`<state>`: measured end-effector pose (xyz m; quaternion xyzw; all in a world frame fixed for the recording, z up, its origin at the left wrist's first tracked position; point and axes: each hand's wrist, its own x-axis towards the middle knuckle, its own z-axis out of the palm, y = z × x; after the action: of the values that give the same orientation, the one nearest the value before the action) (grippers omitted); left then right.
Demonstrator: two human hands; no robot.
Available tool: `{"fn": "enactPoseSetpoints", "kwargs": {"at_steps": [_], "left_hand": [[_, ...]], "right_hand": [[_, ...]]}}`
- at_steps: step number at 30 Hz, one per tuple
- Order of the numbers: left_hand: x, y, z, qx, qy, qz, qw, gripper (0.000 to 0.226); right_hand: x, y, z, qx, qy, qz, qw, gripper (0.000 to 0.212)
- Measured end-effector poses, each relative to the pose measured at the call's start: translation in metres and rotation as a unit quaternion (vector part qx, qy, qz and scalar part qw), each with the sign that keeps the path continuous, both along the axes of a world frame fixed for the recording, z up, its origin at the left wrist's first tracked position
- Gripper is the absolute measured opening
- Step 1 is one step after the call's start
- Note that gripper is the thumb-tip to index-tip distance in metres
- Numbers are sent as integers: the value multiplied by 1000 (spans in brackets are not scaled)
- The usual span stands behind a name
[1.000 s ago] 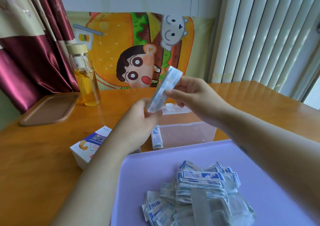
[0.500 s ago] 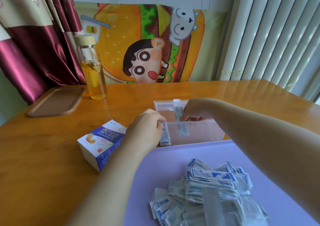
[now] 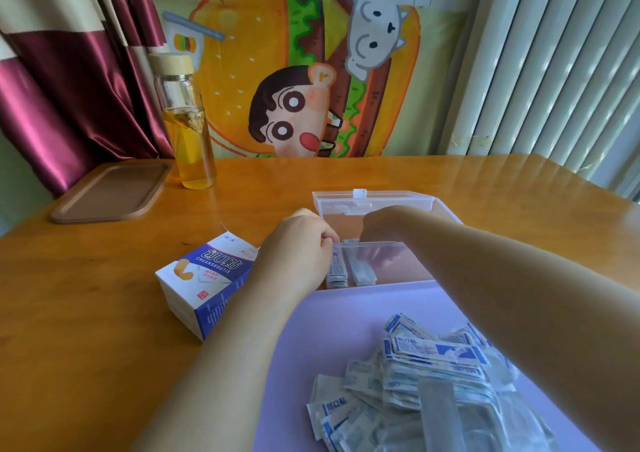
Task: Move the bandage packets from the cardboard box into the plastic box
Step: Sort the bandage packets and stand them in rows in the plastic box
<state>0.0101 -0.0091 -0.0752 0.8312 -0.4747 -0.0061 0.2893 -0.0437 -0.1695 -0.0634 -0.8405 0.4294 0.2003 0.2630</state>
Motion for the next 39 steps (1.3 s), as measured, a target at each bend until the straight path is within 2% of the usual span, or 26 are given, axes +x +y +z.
{"fn": "enactPoseSetpoints", "kwargs": {"at_steps": [8, 13, 16, 18, 20, 21, 23, 26, 28, 33, 39], "left_hand": [[1, -1, 0, 3, -6, 0, 1000, 28], [-3, 1, 1, 3, 2, -3, 1000, 27], [-4, 3, 3, -3, 4, -7, 1000, 26], [-4, 3, 2, -5, 4, -5, 1000, 26], [-7, 3, 1, 1, 2, -6, 1000, 26], [-8, 2, 1, 7, 0, -6, 1000, 26], [-9, 2, 1, 9, -8, -5, 1000, 25], [-12, 4, 3, -3, -26, 2, 1000, 27], [-17, 5, 6, -7, -37, 2, 999, 27], [-31, 13, 15, -26, -56, -36, 997, 28], [-43, 20, 24, 9, -9, -130, 991, 25]], "right_hand": [[-2, 6, 5, 26, -13, -4, 1000, 8], [-16, 6, 15, -132, -101, 47, 985, 29], [-38, 12, 24, -265, -201, 86, 939, 29], [-63, 24, 29, -278, -327, 79, 900, 22], [-90, 37, 30, -277, -376, 97, 879, 16], [-103, 44, 29, -268, -372, 113, 882, 14], [-124, 54, 25, -215, -314, 153, 912, 13], [-146, 62, 17, -104, -168, 206, 958, 36], [-153, 65, 11, -80, -109, 222, 966, 48], [-153, 67, 4, -79, -108, 220, 966, 49], [-151, 61, 5, -36, -106, 193, 975, 45]]}}
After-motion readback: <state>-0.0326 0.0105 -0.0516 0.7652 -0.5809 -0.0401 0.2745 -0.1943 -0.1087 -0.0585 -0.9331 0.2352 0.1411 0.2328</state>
